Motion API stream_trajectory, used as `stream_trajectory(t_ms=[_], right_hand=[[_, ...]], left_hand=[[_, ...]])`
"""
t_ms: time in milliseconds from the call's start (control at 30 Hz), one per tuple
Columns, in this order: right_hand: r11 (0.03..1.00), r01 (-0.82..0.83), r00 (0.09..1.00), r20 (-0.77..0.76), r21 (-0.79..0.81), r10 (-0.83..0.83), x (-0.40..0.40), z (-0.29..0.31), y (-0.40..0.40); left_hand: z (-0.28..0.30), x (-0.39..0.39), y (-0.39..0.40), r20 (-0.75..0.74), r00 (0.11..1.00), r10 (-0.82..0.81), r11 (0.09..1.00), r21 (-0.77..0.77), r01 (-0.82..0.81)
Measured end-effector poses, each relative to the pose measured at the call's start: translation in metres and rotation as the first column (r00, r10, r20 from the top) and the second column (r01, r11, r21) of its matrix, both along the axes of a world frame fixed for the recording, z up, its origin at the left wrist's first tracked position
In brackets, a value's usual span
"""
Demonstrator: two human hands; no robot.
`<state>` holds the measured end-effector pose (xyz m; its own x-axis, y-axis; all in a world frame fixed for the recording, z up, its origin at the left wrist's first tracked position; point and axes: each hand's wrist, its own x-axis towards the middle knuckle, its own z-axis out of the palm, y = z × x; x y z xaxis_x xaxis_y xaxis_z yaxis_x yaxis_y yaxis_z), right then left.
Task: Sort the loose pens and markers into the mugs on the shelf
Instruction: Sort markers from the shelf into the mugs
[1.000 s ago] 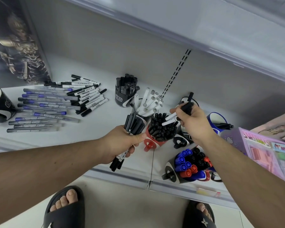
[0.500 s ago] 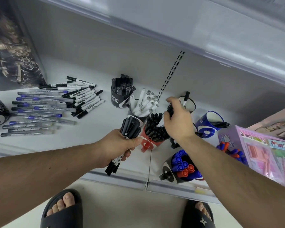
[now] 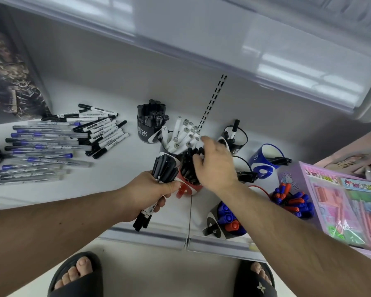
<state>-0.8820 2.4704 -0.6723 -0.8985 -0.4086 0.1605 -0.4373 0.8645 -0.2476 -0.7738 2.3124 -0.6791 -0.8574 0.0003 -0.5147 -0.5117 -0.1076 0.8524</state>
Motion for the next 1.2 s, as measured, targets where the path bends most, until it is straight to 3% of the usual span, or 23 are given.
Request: stream_trajectory(t_ms=[67,167,200,333,500,700,833,1100,1200], right_hand=[[0.997,-0.016,0.999,0.039,0.070,0.013,-0.002,-0.002,0.001],[0.965,0.249,0.961,0.102,0.076,-0.256,-0.014,0.001,0.001],[0.958,0.260,0.958,0.090,0.120,-0.271,-0.012,0.001,-0.001],[0.967,-0.001,0.998,0.067,0.254,-0.016,0.008,-0.007,-0.009],[0.940,0.136,0.900,0.358,0.314,-0.250,0.000,-0.008,-0.014],[0.927,-0.023,0.815,0.544,0.374,-0.199,-0.007,0.005,-0.022],[0.913,-0.021,0.918,0.370,0.406,-0.143,-0.004,0.008,-0.014],[0.883,-0.110,0.851,0.502,0.455,-0.153,0.006,0.000,-0.015],[0.947,-0.028,0.934,0.345,0.321,-0.089,0.014,0.004,-0.008]], left_hand=[[0.002,-0.003,0.001,-0.005,1.000,0.003,1.000,0.002,-0.003],[0.005,-0.005,0.005,-0.025,1.000,-0.002,1.000,0.004,0.002],[0.005,-0.005,0.005,-0.033,0.999,-0.005,1.000,0.006,0.005],[0.006,-0.003,0.006,-0.038,0.999,-0.011,1.000,0.018,0.011],[0.008,-0.002,0.006,-0.021,1.000,-0.013,1.000,0.027,0.014],[0.009,0.000,0.006,-0.030,0.999,-0.020,0.999,0.024,0.021],[0.011,-0.001,0.004,-0.037,0.999,-0.021,1.000,0.012,0.022],[0.008,0.003,0.003,-0.001,1.000,-0.018,1.000,0.013,0.018],[0.013,0.006,0.007,-0.021,0.999,-0.041,0.999,0.015,0.042]])
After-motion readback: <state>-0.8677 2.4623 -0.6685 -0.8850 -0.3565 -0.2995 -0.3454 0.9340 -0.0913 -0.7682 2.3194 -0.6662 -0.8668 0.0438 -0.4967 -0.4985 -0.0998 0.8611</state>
